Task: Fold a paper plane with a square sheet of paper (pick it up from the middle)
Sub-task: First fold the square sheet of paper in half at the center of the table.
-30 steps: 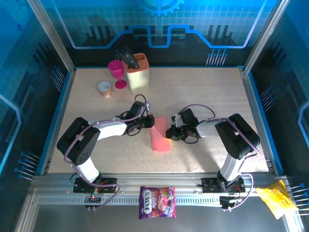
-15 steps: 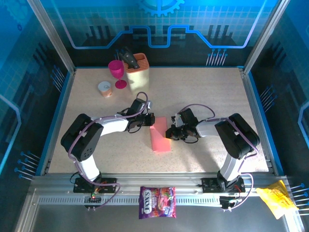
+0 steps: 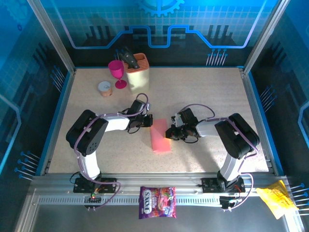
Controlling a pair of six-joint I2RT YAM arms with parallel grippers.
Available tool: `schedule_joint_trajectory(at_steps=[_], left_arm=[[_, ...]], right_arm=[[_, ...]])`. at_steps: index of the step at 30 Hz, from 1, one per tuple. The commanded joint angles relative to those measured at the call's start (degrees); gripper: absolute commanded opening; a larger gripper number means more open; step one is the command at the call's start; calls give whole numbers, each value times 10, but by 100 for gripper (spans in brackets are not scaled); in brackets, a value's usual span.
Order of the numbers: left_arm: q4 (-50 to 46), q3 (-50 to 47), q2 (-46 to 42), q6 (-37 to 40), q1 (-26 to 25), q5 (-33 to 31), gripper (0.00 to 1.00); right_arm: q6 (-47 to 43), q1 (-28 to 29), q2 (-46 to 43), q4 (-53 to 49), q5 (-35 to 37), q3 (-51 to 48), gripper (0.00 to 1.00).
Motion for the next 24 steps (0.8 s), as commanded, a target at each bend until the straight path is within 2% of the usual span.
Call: schedule_joint_trajectory(at_steps=[1, 6, 15, 24], left_arm=[[-4, 0, 15, 13, 9, -9, 1], [-1, -11, 8, 12, 7, -8, 0], [-2, -20, 7, 18, 8, -7, 0], [0, -24, 6, 20, 7, -5, 0]], right_arm=[[-25, 20, 104, -43, 133, -37, 0], [-39, 18, 82, -68, 124, -15, 0], [-68, 14, -11, -155, 102, 79, 0], [-66, 27, -72, -181, 95, 138, 0]])
